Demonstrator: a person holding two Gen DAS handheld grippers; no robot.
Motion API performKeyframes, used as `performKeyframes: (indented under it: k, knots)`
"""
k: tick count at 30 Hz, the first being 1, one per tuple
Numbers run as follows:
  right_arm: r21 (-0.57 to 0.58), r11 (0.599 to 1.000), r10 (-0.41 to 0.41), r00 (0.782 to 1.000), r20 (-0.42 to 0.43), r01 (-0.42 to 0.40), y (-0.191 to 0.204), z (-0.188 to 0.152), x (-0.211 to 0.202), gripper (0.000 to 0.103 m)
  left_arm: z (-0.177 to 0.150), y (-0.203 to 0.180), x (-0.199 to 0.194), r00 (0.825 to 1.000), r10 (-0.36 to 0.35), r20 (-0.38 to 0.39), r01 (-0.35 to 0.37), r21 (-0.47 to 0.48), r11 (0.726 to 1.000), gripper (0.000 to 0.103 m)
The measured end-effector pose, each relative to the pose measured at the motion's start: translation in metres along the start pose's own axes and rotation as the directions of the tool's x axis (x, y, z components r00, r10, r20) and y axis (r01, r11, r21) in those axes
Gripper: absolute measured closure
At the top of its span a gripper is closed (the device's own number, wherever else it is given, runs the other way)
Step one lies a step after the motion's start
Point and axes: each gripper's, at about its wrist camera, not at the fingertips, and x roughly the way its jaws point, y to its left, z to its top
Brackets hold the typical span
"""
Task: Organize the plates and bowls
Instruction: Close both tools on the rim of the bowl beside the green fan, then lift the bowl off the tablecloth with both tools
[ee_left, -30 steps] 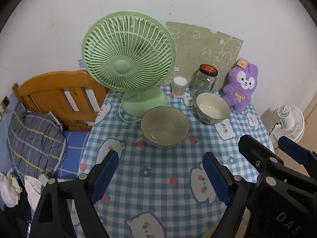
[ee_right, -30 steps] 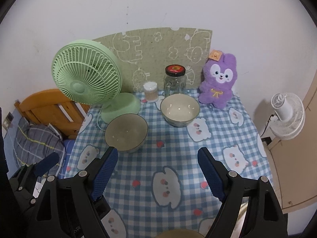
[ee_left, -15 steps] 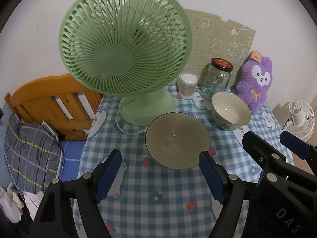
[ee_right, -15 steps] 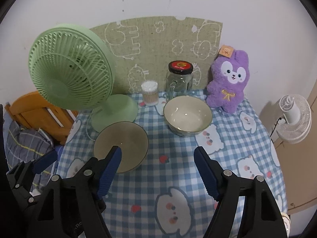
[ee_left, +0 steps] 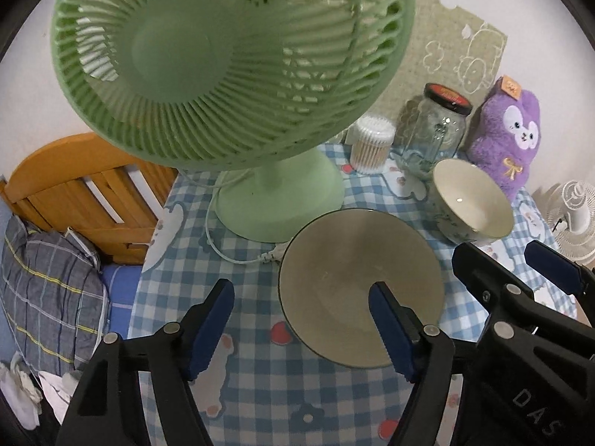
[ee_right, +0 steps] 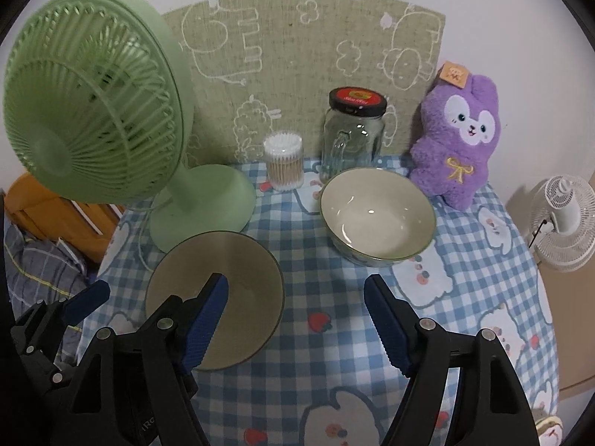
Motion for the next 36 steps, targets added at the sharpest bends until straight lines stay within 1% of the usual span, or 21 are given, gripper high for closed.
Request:
performKeyframes:
  k: [2,4,7,8,12,16,17,18,19,21,23,24,27,28,30,36]
  knots:
    - [-0.005,1.0,0.0,1.0,-0.006,0.0,0.002,-0.001,0.008,0.029,0.001,-0.001,0.007,1.0,0.003,-0.001,-0.003,0.008,1.0,0.029]
    - [-0.006,1.0,0.001,1.0,-0.019,-0.001,0.003,-0.001,0.016,0.03,0.001,-0.003,0.012,1.0,0.004,0.0,-0.004,0.02,1.0,0.032]
    - [-0.001,1.0,0.004,0.999,-0.041,-0.004,0.004,-0.003,0.027,0.034,0.001,-0.004,0.024,1.0,-0.008,-0.017,0.009,0.029,1.0,0.034]
    - [0.001,1.0,0.004,0.999,-0.048,-0.004,0.004,-0.004,0.031,0.036,0.001,-0.004,0.028,1.0,-0.012,-0.023,0.012,0.028,1.0,0.036]
    - [0.004,1.0,0.008,0.997,-0.072,-0.008,0.004,-0.005,0.045,0.039,0.0,-0.006,0.041,0.999,-0.014,-0.033,0.015,0.034,0.999,0.041]
    - [0.0,1.0,0.004,0.997,-0.08,-0.004,0.005,-0.007,0.054,0.041,0.0,-0.007,0.052,0.999,-0.019,-0.044,0.021,0.038,0.999,0.043]
    - [0.001,1.0,0.003,0.997,-0.082,-0.003,0.005,-0.007,0.056,0.043,0.0,-0.007,0.055,0.999,-0.021,-0.048,0.022,0.036,0.999,0.043]
    - [0.003,1.0,0.004,0.996,-0.084,-0.004,0.005,-0.006,0.058,0.048,0.0,-0.007,0.057,0.999,-0.02,-0.05,0.022,0.035,0.999,0.045]
    - [0.008,1.0,0.01,0.996,-0.091,-0.009,0.004,-0.007,0.06,0.05,0.0,-0.007,0.059,0.998,-0.02,-0.052,0.022,0.034,0.999,0.046]
    - [0.017,1.0,0.022,0.994,-0.102,-0.02,0.004,-0.007,0.064,0.061,0.001,-0.006,0.063,0.998,-0.018,-0.058,0.02,0.029,0.999,0.052]
    - [0.017,0.999,0.029,0.993,-0.11,-0.027,0.004,-0.007,0.068,0.064,0.001,-0.005,0.067,0.998,-0.02,-0.063,0.022,0.025,0.999,0.057]
    - [0.016,0.999,0.031,0.993,-0.112,-0.029,0.004,-0.007,0.07,0.067,0.001,-0.005,0.069,0.998,-0.024,-0.066,0.025,0.026,0.999,0.06]
    - [0.012,0.999,0.036,0.992,-0.119,-0.035,0.006,-0.007,0.072,0.076,0.0,-0.006,0.071,0.998,-0.021,-0.064,0.024,0.034,0.999,0.065]
    - [0.012,0.999,0.037,0.992,-0.12,-0.035,0.006,-0.007,0.073,0.077,0.0,-0.006,0.072,0.998,-0.016,-0.062,0.018,0.036,0.999,0.066]
    - [0.011,0.999,0.042,0.992,-0.122,-0.041,0.006,-0.006,0.073,0.084,0.001,-0.005,0.073,0.998,-0.012,-0.061,0.014,0.037,0.999,0.07]
    - [0.0,1.0,0.021,0.992,-0.128,-0.021,0.009,-0.006,0.073,0.085,0.001,-0.002,0.073,0.998,0.007,-0.069,-0.005,0.037,0.999,0.079]
